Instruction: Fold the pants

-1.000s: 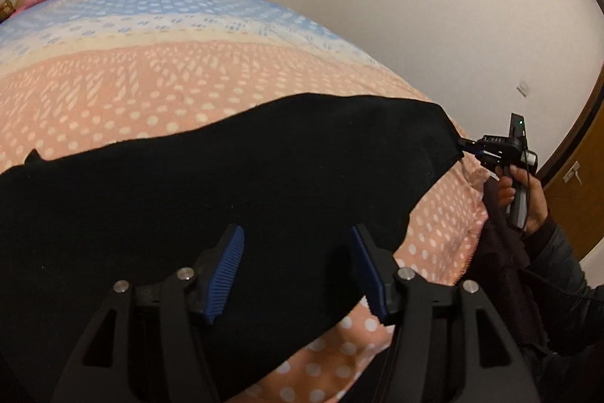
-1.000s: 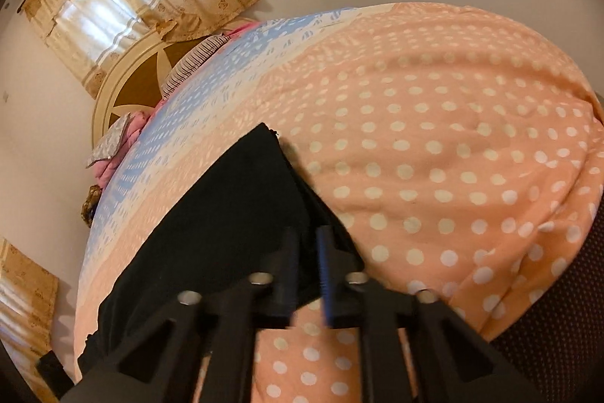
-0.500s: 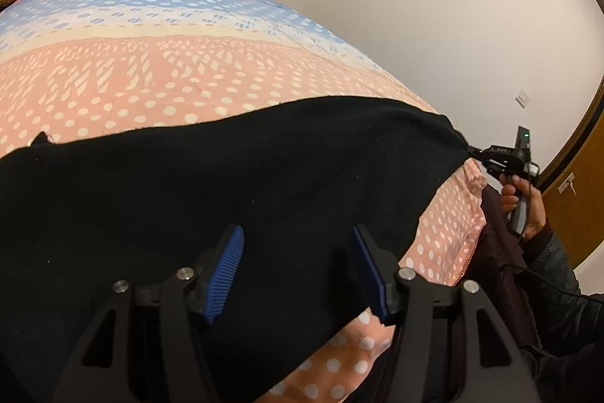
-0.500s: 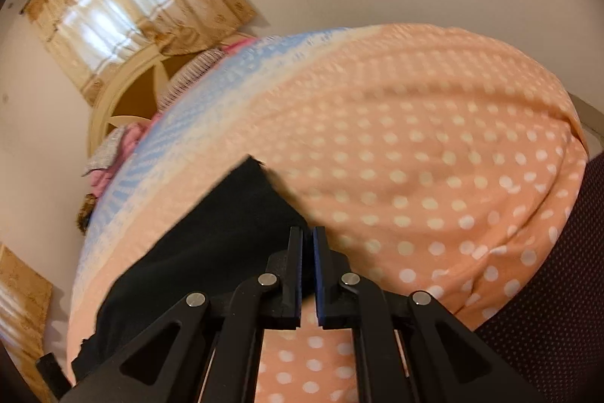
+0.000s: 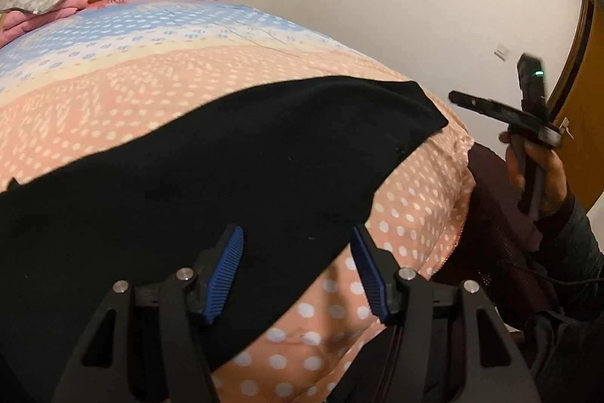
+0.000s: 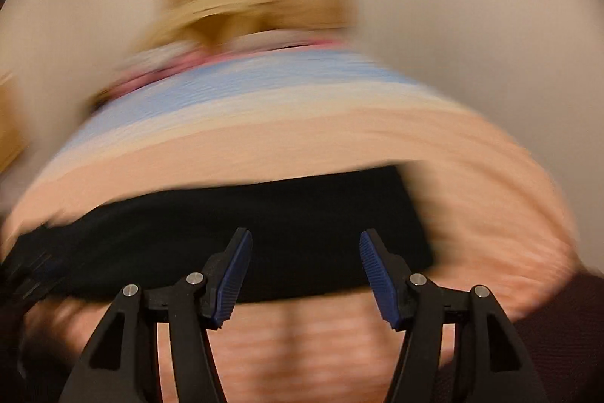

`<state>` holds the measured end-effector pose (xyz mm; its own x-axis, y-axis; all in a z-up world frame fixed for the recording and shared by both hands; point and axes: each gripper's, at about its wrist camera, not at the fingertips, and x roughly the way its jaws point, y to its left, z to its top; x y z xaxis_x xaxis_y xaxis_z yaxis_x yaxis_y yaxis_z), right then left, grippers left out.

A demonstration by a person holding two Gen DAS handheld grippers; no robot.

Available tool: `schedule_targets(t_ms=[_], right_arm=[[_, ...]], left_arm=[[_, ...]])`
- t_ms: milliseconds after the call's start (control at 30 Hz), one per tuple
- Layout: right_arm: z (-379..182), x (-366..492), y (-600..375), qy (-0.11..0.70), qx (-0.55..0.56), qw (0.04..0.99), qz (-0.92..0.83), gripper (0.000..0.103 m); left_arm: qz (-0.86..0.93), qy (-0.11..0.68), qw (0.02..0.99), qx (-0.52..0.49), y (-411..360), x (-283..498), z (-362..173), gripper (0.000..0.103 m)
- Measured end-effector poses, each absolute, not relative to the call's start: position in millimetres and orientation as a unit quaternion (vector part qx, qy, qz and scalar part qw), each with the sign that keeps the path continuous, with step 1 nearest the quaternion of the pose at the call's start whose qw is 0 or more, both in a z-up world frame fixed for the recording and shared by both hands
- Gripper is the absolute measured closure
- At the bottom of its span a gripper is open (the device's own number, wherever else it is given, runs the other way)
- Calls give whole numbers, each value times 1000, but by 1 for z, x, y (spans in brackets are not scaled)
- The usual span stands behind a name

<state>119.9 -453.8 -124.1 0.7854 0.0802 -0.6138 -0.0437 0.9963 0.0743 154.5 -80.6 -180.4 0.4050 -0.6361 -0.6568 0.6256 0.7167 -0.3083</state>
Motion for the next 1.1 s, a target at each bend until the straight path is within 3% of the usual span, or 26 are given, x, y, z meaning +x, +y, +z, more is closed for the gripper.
schedule_targets(t_ms=[200, 333, 367, 400, 467, 667, 967, 1033, 1067, 1100], right_arm=[[-168, 104, -293, 316, -218, 907, 174, 57], [-190, 114, -269, 312, -273, 897, 154, 72], [-192, 119, -270, 318, -270, 896, 155, 88], [-192, 122, -275, 326, -262, 895, 156, 97], [-185, 123, -279, 332, -248, 895, 163, 100], [-158, 104, -288, 331, -215, 902, 177, 101], [-195, 122, -278, 375, -224, 882, 174, 95], [-185, 120, -279, 383, -217, 880, 180, 85], [-182, 120, -279, 385, -212, 879, 186, 72], [-176, 117, -280, 385, -203, 879, 197, 67]], left_arm=[[-371, 394, 840, -19, -70, 153, -181, 42], [-362, 390, 846, -31, -61, 154, -178, 42], [-359, 388, 848, -36, -57, 154, -177, 41], [-357, 388, 849, -38, -55, 154, -178, 41], [-348, 390, 851, -49, -46, 154, -180, 41], [-328, 392, 856, -78, -25, 155, -182, 41], [-310, 383, 866, -82, -10, 155, -178, 41], [-302, 377, 872, -81, -3, 155, -175, 41], [-297, 373, 875, -82, 2, 155, -174, 41], [-294, 372, 877, -82, 5, 156, -174, 41]])
